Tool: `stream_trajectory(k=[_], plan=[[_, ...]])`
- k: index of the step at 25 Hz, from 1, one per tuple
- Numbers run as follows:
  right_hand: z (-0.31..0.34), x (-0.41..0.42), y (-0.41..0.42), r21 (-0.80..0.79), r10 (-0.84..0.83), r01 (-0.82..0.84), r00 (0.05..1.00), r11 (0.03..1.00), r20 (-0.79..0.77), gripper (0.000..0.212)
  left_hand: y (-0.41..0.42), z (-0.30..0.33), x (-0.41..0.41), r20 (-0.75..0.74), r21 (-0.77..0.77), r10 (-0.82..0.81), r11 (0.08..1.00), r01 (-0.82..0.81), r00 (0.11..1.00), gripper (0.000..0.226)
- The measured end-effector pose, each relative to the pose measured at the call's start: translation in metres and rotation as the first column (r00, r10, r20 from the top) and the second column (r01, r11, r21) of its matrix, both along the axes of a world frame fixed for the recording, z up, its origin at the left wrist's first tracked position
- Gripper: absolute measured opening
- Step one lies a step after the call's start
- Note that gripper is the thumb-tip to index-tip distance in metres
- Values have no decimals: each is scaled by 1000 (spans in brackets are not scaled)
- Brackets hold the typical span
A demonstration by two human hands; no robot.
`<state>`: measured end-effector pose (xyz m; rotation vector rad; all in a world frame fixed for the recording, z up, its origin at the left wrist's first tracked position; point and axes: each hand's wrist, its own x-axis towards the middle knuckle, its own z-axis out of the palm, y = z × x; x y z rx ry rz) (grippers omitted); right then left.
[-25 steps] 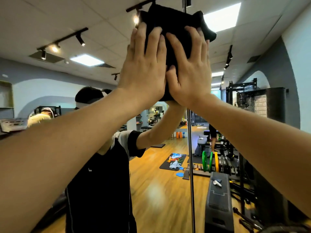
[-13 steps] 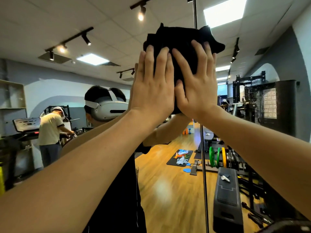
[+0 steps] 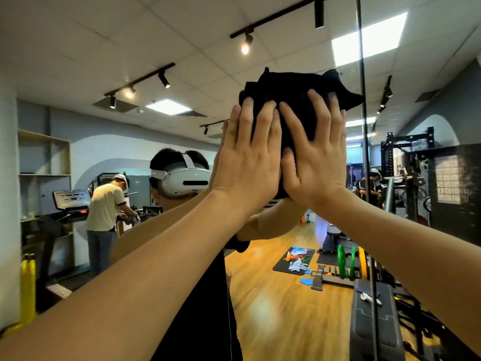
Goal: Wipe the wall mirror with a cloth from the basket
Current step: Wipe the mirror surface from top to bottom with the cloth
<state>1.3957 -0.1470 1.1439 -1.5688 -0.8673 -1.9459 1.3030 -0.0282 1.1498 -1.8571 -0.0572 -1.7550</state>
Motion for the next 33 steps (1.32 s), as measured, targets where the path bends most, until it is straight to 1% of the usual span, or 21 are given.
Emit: stream_trajectory(k=[5,13,16,19,21,23,27,30,33], plan=[[3,-56,61,-16,-18,17,1000,1000,-21,70,61,2,-60,-13,-7,42,999,-43,999,60],[6,-149,159,-94,-61,57,997,994,-49,72,158,4,-154,-19,-38,118,992,-119,993,58],[7,-173,187,-92,-39,34,997,995,-61,71,186,4,-178,-18,-40,126,991,-127,992,57],[7,-193,205,-81,-31,25,997,996,-74,70,205,4,-195,-17,-39,129,991,-130,991,57],[6,-205,217,-102,-27,18,996,995,-90,71,216,5,-206,-20,-46,137,989,-138,990,57],[7,-210,226,-127,-21,8,994,992,-103,71,223,6,-214,-18,-62,142,988,-143,990,57],[8,-214,229,-127,-13,-2,993,992,-114,71,226,6,-220,-32,-60,157,985,-159,987,58],[8,-223,235,-150,-1,-17,993,989,-116,70,233,6,-229,-51,-59,165,984,-168,985,60],[8,-236,250,-193,4,-26,993,981,-116,71,246,1,-243,-41,-76,170,982,-172,985,62]])
